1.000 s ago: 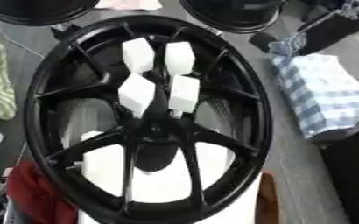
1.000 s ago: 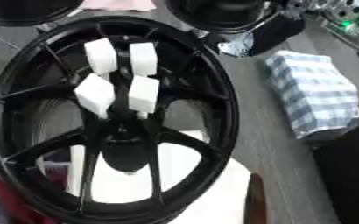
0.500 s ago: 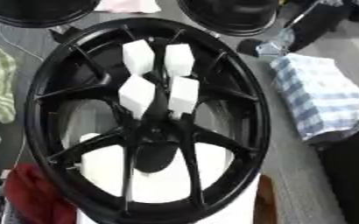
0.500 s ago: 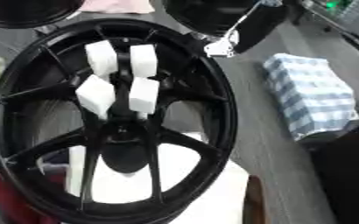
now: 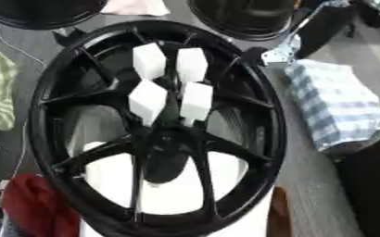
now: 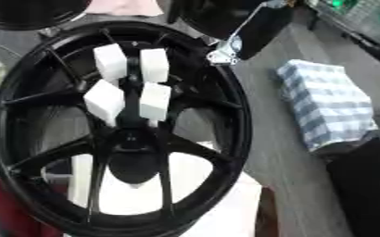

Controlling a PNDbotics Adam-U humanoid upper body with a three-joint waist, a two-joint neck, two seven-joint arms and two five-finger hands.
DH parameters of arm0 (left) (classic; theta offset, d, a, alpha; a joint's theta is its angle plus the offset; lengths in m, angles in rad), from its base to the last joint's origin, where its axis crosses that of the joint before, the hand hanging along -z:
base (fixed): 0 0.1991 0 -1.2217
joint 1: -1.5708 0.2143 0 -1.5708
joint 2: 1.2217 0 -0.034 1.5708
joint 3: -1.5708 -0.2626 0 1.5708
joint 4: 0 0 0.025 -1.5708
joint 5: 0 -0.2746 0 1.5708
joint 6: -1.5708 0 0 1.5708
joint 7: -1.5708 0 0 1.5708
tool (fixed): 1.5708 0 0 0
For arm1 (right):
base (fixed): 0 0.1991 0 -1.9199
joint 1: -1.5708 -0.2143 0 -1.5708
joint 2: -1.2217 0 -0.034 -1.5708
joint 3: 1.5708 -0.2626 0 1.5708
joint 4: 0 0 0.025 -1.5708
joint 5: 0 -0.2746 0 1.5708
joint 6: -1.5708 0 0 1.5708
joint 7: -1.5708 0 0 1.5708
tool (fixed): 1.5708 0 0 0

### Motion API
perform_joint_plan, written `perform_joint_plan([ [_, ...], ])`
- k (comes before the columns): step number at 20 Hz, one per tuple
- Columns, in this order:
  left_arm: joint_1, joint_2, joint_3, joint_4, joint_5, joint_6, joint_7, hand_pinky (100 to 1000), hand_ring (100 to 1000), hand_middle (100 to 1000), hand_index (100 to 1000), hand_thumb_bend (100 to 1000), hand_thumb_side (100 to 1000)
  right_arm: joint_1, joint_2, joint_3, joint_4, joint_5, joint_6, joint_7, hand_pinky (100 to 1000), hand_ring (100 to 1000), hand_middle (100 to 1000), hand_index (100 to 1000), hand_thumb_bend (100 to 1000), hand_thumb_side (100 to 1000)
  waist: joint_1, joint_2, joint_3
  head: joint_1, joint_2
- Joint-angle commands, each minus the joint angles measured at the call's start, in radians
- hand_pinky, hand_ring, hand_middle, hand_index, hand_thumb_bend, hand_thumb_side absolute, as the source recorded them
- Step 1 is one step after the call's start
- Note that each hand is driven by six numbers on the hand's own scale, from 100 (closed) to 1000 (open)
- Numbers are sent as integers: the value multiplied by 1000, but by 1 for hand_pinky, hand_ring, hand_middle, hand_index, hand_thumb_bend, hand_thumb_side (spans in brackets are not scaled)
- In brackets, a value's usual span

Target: Pull the pin out of the wheel hub.

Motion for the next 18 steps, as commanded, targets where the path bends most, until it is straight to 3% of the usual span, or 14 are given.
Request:
perform_joint_plan([
  [1, -5, 21, 1, -20, -4, 5, 1, 1000, 638, 573, 827, 100, 672, -32, 4, 4, 5, 6, 39, 29, 761, 787, 768, 790, 296, 330, 4, -22, 1, -5, 6],
  [9, -10, 19, -1, -20, -8, 13, 0, 1000, 637, 572, 827, 100, 675, -66, 51, 44, 39, 27, 108, 24, 757, 796, 777, 795, 315, 327, -5, -19, 11, -5, 6],
  [18, -18, 11, -2, -20, -16, 18, -3, 1000, 636, 572, 827, 100, 678, -65, 88, 59, 94, 54, 134, -1, 753, 803, 785, 801, 318, 315, -12, -9, 30, -11, 3],
])
